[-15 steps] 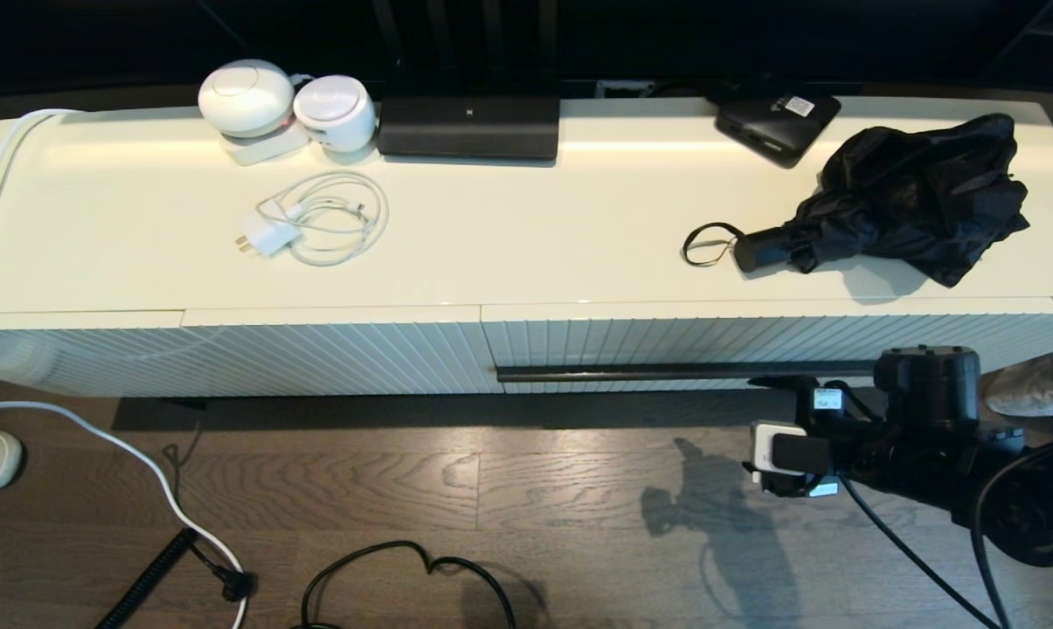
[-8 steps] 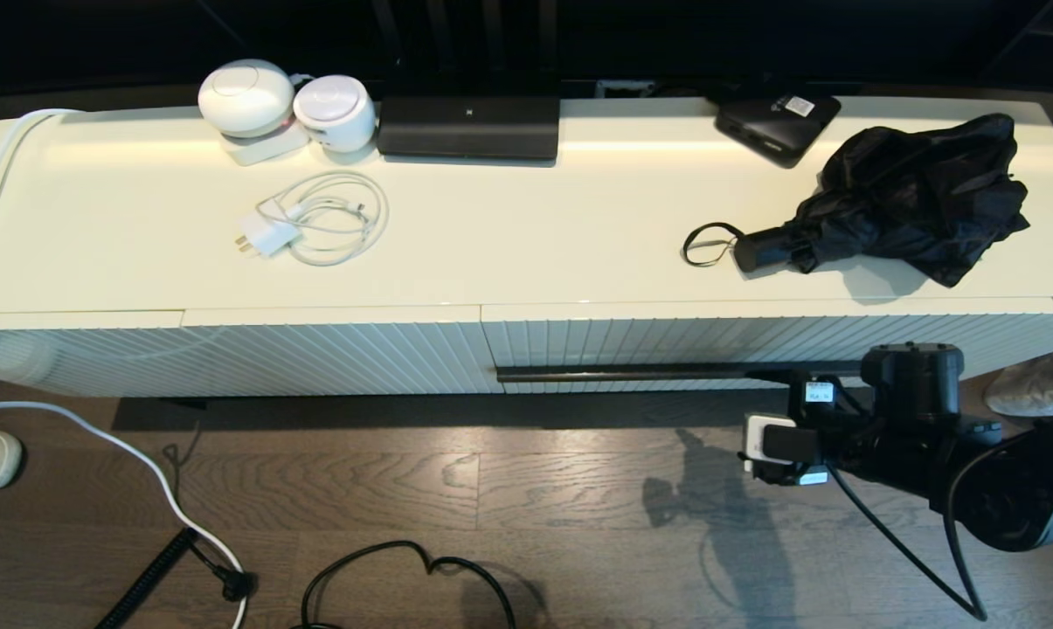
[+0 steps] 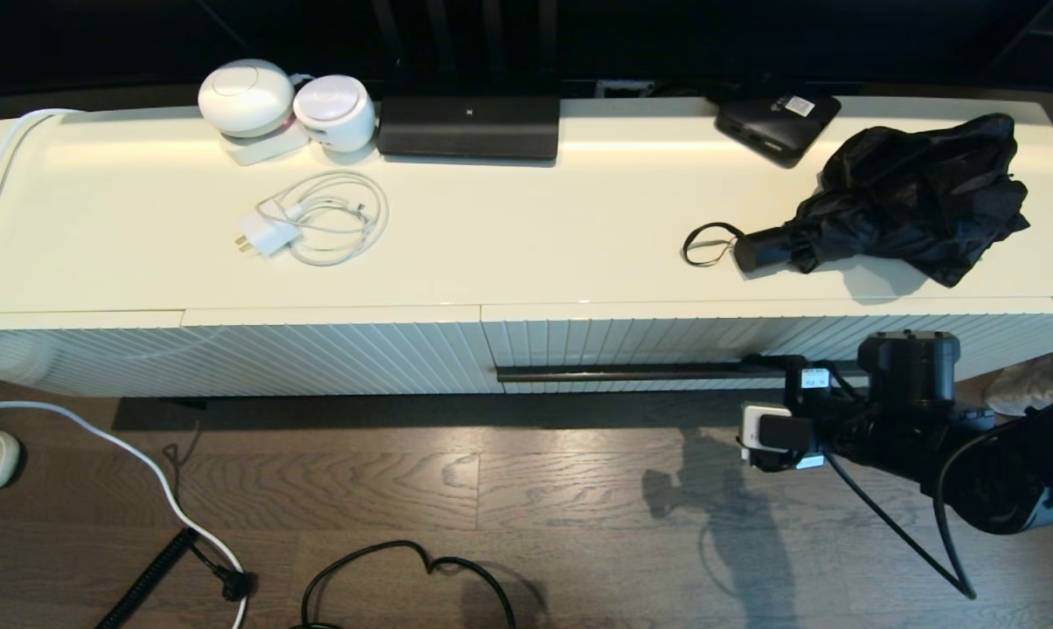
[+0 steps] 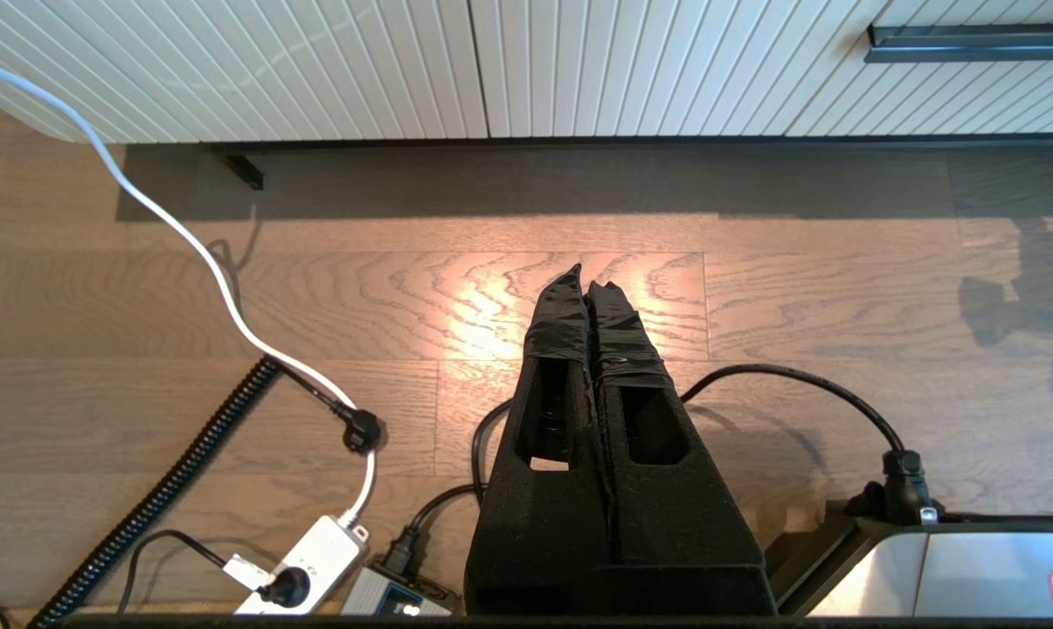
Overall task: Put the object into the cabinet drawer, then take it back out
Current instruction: Open the drawer
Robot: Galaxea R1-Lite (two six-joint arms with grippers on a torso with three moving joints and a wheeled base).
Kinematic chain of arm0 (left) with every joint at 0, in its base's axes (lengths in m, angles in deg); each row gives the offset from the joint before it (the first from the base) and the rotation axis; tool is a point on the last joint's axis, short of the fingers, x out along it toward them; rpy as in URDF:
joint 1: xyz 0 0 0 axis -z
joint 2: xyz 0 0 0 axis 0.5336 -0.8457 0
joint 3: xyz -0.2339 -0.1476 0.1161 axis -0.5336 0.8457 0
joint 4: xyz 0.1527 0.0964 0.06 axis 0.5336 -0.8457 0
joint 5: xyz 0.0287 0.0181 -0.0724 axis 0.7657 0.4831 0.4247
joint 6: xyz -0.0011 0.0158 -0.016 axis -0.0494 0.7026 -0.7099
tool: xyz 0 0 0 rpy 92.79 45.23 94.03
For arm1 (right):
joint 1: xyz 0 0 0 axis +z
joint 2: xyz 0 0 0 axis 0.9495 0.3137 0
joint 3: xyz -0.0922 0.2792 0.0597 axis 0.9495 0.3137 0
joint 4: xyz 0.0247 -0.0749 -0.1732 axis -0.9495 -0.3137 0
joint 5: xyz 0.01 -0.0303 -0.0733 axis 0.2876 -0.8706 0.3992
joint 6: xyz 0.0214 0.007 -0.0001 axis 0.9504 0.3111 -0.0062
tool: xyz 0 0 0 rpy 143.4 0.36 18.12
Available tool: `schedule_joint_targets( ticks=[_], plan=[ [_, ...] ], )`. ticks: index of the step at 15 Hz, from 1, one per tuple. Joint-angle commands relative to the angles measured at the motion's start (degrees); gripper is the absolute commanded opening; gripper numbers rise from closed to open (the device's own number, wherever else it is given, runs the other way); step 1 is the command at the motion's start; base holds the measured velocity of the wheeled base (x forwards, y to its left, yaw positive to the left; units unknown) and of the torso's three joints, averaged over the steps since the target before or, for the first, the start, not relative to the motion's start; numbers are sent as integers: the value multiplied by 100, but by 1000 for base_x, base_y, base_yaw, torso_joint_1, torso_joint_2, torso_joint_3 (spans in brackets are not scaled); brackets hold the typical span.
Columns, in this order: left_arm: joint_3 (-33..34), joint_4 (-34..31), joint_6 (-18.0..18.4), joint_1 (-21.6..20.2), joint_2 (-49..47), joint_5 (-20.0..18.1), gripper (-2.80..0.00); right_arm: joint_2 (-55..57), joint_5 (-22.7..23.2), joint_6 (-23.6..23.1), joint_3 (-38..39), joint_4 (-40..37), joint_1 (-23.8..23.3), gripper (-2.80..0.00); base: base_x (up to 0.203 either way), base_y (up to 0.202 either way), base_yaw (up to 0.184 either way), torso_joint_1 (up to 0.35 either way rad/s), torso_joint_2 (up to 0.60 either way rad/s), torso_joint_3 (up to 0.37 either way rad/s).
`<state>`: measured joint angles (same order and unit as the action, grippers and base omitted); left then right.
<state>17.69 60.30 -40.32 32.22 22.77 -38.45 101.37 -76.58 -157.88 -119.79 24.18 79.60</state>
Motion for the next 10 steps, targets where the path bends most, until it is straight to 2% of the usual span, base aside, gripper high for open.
schedule_joint_targets(
  ticks=[1,10],
  plan=[
    [9,2,0,2,0,1,-280,53,6,-44,-49,27,4,0,0,0,0,0,0,0],
    [1,2,0,2,0,1,-280,298,-2,-53,-76,27,4,0,0,0,0,0,0,0]
  ],
)
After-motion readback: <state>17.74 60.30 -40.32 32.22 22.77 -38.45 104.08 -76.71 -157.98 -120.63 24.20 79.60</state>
